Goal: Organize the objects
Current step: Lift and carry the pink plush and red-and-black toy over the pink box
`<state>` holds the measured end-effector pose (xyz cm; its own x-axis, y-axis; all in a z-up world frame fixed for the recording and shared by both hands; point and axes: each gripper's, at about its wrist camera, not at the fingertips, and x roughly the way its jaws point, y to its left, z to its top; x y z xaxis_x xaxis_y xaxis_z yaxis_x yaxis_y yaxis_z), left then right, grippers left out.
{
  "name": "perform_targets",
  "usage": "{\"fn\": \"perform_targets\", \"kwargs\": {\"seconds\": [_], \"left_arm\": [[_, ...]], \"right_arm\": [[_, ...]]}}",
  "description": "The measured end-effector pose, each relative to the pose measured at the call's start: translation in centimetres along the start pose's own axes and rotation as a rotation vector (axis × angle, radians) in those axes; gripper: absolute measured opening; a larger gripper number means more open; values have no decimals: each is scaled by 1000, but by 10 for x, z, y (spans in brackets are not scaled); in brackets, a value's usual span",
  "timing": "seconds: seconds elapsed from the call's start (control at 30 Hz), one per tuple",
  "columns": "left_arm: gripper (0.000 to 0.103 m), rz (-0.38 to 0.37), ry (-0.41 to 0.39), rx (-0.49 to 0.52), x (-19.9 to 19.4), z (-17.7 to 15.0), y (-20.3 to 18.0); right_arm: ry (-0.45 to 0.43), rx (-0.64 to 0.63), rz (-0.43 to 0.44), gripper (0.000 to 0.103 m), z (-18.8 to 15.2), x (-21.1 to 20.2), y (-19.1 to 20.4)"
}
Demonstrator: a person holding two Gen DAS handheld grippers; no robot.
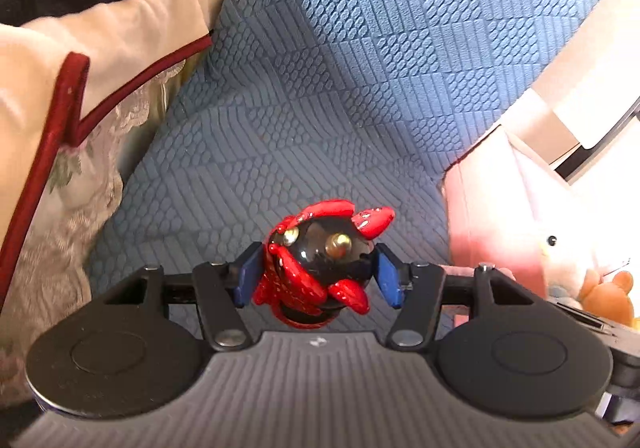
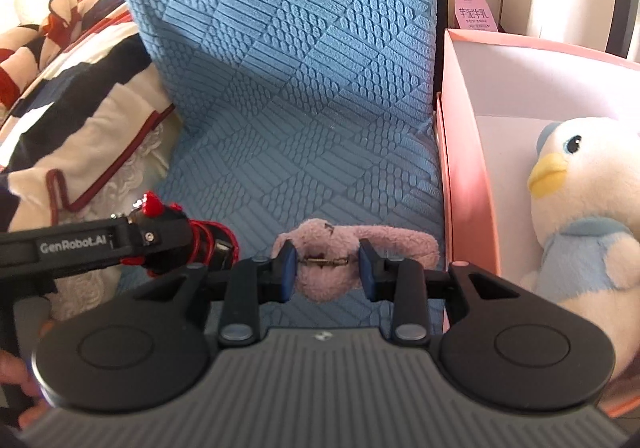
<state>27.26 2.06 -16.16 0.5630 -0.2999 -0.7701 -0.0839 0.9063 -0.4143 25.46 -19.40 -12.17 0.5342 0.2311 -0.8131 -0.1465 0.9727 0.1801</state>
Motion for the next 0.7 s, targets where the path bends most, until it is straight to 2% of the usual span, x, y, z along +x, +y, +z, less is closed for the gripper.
{"fn": "perform_targets", "kwargs": {"seconds": [0.33, 0.7], "left_arm": [[64, -19, -16, -3, -43, 8, -42], [64, -35, -36, 23, -84, 26, -87]], "right_arm": [[-6, 31, 4, 35, 1, -46, -12], [-72, 24, 7, 35, 30, -102, -27]]}}
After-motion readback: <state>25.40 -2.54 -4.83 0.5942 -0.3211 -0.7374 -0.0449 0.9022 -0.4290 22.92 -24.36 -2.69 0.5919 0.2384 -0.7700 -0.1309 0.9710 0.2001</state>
